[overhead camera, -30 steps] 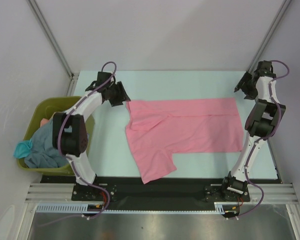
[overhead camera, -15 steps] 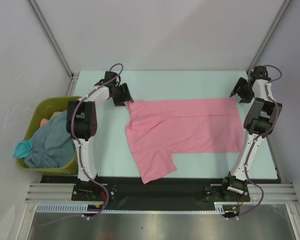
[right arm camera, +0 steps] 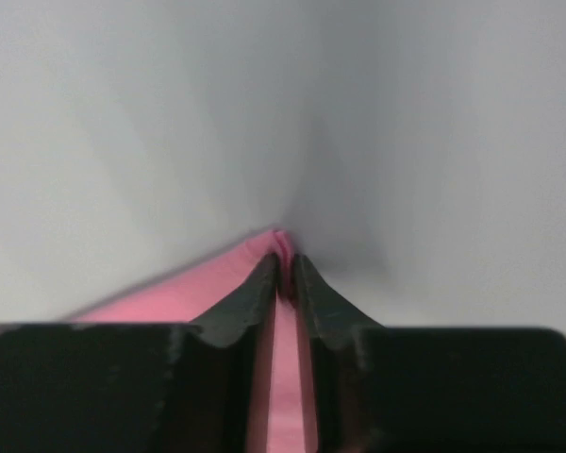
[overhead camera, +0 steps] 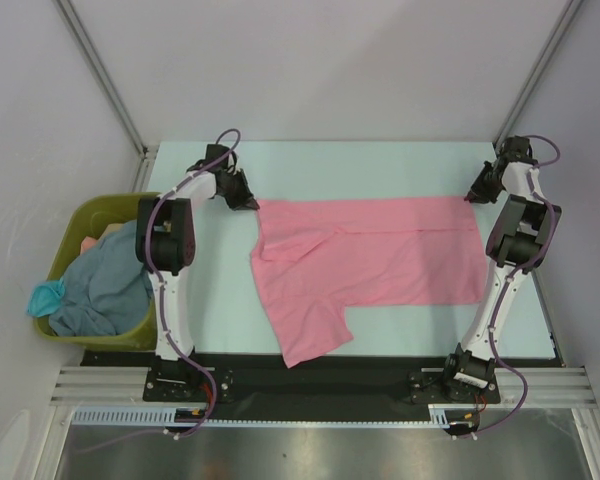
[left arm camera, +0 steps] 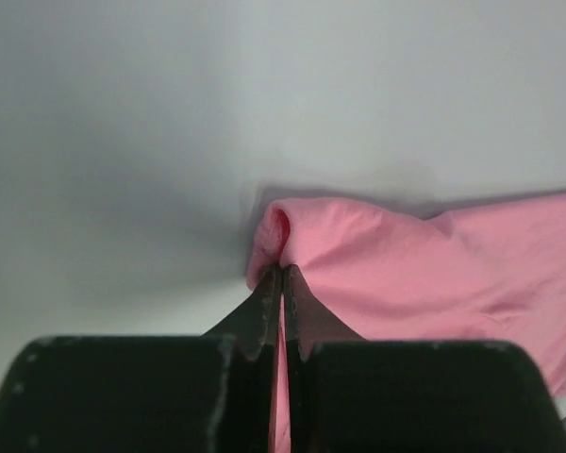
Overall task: Fold and stack the t-shirts
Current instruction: Fold the tshirt
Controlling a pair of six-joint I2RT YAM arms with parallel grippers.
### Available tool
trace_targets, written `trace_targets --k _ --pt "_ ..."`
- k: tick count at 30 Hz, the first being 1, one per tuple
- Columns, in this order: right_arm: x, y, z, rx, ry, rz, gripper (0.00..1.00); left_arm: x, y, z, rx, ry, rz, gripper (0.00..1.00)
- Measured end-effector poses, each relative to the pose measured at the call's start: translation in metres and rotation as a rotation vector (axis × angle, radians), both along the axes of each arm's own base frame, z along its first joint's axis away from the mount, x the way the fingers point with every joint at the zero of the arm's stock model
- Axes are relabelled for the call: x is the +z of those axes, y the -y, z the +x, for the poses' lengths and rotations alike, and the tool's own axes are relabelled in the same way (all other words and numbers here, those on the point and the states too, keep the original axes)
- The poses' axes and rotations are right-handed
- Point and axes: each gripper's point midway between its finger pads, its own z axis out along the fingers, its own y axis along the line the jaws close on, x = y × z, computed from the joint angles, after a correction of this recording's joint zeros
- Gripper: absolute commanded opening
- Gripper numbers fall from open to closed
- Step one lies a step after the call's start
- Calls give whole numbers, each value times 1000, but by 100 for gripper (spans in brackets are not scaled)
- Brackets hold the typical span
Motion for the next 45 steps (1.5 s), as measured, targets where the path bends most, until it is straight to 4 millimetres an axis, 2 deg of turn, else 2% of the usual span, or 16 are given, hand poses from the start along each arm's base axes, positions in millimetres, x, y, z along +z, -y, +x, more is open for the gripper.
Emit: trace_targets --k 4,10,11,12,13,15,17,18,20,24,27,29,32,36,40,45 --pt "-1 4 5 -48 13 11 0 1 -3 10 5 9 -12 0" --pt "0 10 19 -86 41 13 1 3 -4 24 10 23 -10 0" --pt "0 11 21 -86 45 12 4 3 -4 27 10 27 -9 1" --pt "0 12 25 -86 52 11 20 4 -4 29 10 29 -8 10" --pt "1 13 29 -89 59 11 28 5 -4 32 10 33 -8 32" --pt "3 16 34 -92 74 -1 44 6 -6 34 6 38 4 46" --pt "5 20 35 -105 73 -18 52 8 -9 35 17 39 13 60" --pt "7 22 34 -111 68 -28 61 9 -10 35 19 44 22 67" --pt "8 25 31 -128 47 -62 70 13 -16 34 23 49 58 93" --pt "19 29 10 -164 -40 -158 76 36 -32 20 45 53 178 89" --pt "45 13 -5 -159 -60 -175 77 65 -34 -2 33 87 225 80" --pt "68 -12 -17 -130 -41 -155 77 87 -24 -29 1 116 221 70" --pt "107 -70 -34 -44 38 -65 75 110 6 -69 -90 176 169 65" --pt "138 -168 -54 150 166 131 69 101 41 -110 -214 175 89 71" --pt "128 -278 -78 368 184 356 56 64 43 -131 -262 90 88 76" --pt "76 -394 -135 525 19 561 47 44 36 -132 -272 51 123 75"
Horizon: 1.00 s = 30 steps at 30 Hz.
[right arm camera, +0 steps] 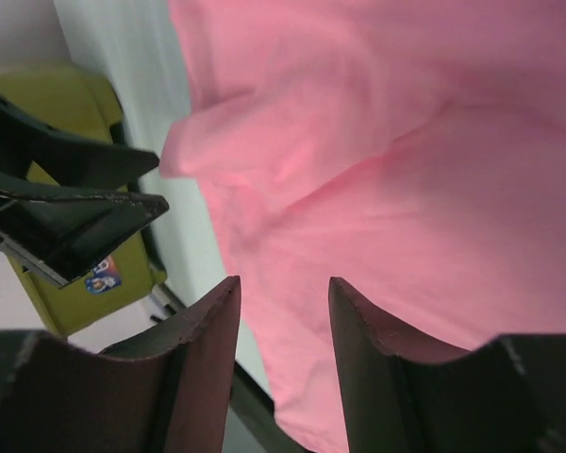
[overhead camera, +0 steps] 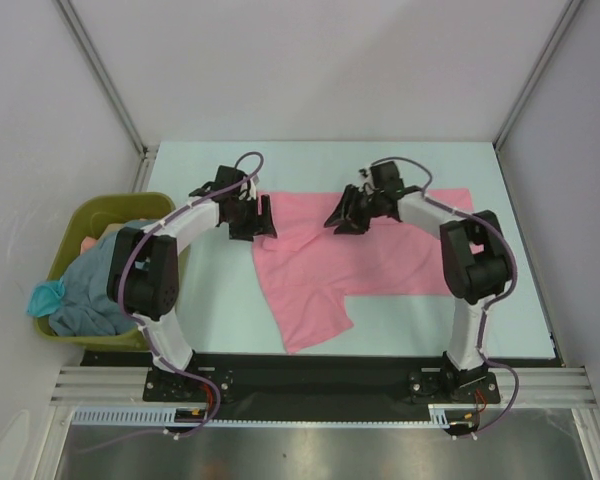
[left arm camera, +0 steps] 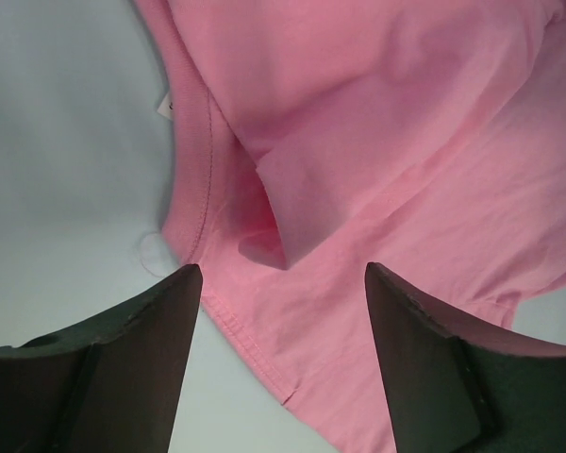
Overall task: Fold and stack the t-shirts
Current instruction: Fold the tshirt
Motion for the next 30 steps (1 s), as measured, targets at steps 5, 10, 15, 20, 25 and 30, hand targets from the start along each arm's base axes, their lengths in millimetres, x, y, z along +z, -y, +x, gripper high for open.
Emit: trace_targets --k 5,10,15,20,25,30 --pt "-26 -64 -26 71 -74 43 46 -2 0 4 -3 6 4 63" --pt "-43 -74 -20 22 -124 44 44 -12 8 9 -20 -24 -23 50" --pt "-55 -71 -14 -11 -147 37 43 -13 15 9 -26 -48 -77 28" --pt "-61 -77 -4 -11 -138 45 38 -5 12 18 10 -48 -144 28" --pt "-65 -83 3 -32 -150 71 24 6 3 33 59 -31 -204 28" --pt "-54 -91 13 -74 -174 156 23 7 4 41 75 -36 -237 29"
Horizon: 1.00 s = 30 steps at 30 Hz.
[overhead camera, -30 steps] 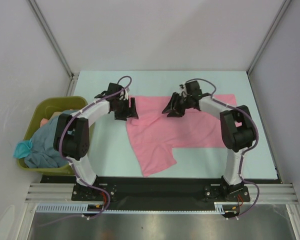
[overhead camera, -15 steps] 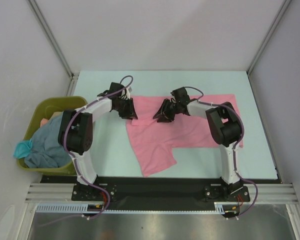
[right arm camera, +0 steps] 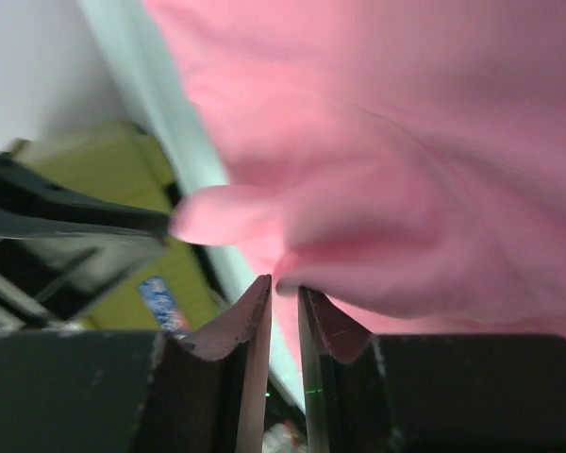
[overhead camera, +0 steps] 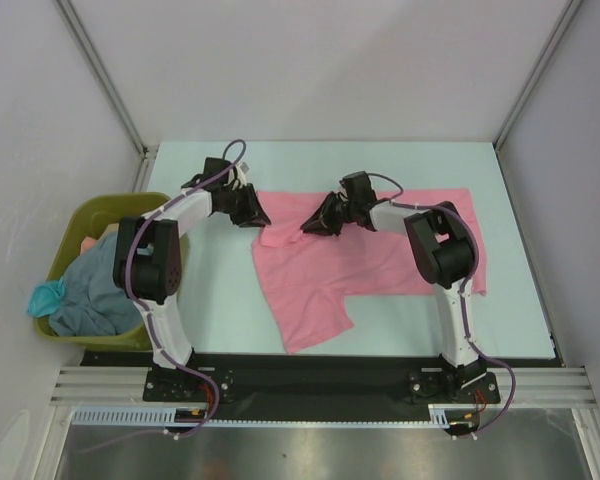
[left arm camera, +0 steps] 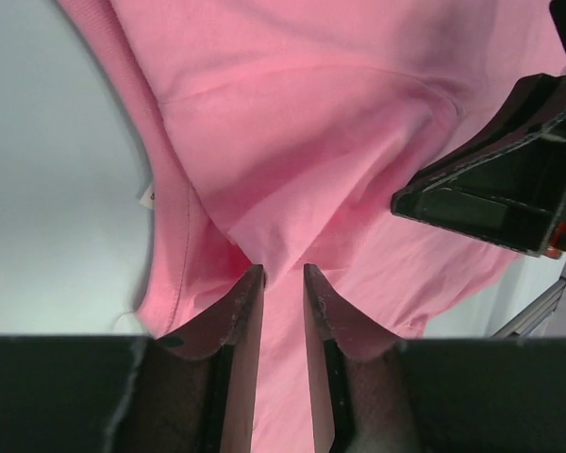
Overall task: Fold and stack the t-shirts
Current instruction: Fold the tshirt
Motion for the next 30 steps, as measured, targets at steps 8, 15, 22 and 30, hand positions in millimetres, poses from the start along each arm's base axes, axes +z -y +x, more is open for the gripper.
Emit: trace_targets --k 8,15,22,30 --pt "37 -18 58 -86 48 169 32 -6 2 9 19 -17 -5 38" --pt "27 -6 78 -82 43 117 39 3 -11 10 55 9 66 44" --pt "30 28 27 9 78 -129 4 15 -14 7 51 50 75 42" --pt "11 15 -25 93 44 -189 2 5 -15 -2 50 18 79 40"
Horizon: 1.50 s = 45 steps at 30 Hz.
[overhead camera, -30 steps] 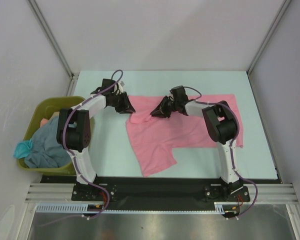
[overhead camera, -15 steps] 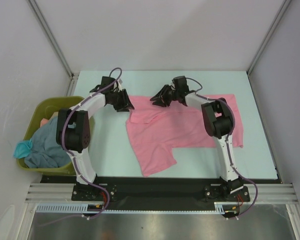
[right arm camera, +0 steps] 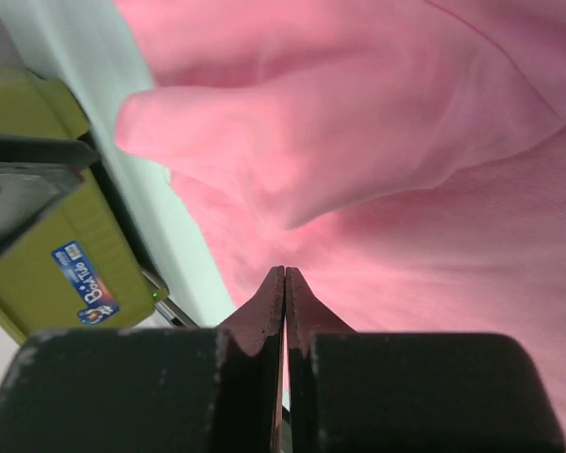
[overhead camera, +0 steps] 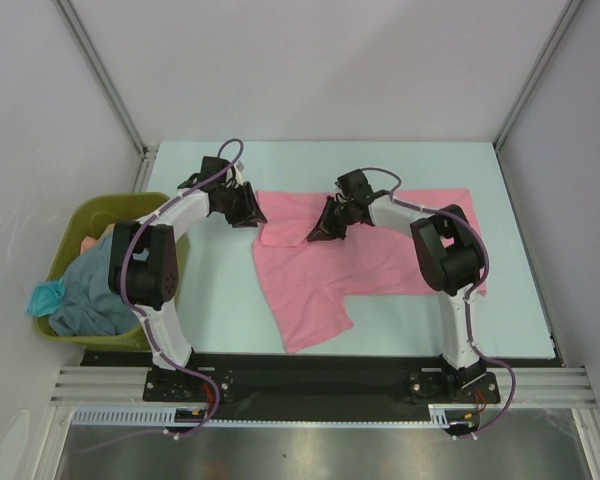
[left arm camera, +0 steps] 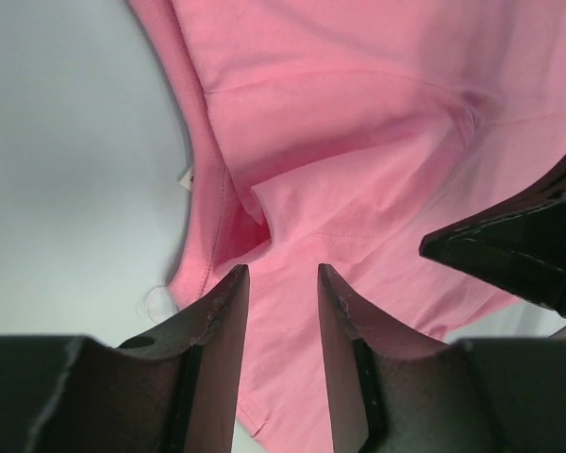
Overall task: Fold and stack the t-shirts
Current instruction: Fold the tshirt
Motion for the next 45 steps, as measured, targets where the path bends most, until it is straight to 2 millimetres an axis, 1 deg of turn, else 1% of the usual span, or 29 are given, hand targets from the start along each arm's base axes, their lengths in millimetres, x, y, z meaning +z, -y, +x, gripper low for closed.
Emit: trace_targets --k 3,6,10,12,15,27,30,34,40,43,44,45 --pt "-10 1 -2 -15 -24 -8 6 0 0 0 0 1 -1 40" --pt "-14 2 -2 -34 -34 -4 8 0 0 0 0 1 0 40" --pt "-21 1 4 -61 -44 9 12 0 0 0 0 0 0 40" --pt "-26 2 6 -72 -55 10 15 0 0 0 0 0 0 39" --pt "-36 3 7 -84 -72 8 17 0 0 0 -1 1 -1 38" --pt "-34 -3 18 -96 -80 50 25 1 -2 0 1 -1 -9 36" --pt "-32 -5 21 -107 -83 66 30 1 -2 0 0 -2 -13 36" --pt "-32 -6 25 -129 -94 87 31 1 -2 0 1 -2 -14 36" --pt "-32 -9 30 -149 -124 136 28 1 -3 1 4 -2 -14 35" --pt "-31 -9 32 -161 -130 151 30 1 -4 1 7 -2 -15 35" --pt "-31 -9 33 -164 -129 154 29 1 -5 1 7 -2 -15 36" --pt "-31 -9 34 -167 -129 156 24 1 -5 2 8 -2 -14 35"
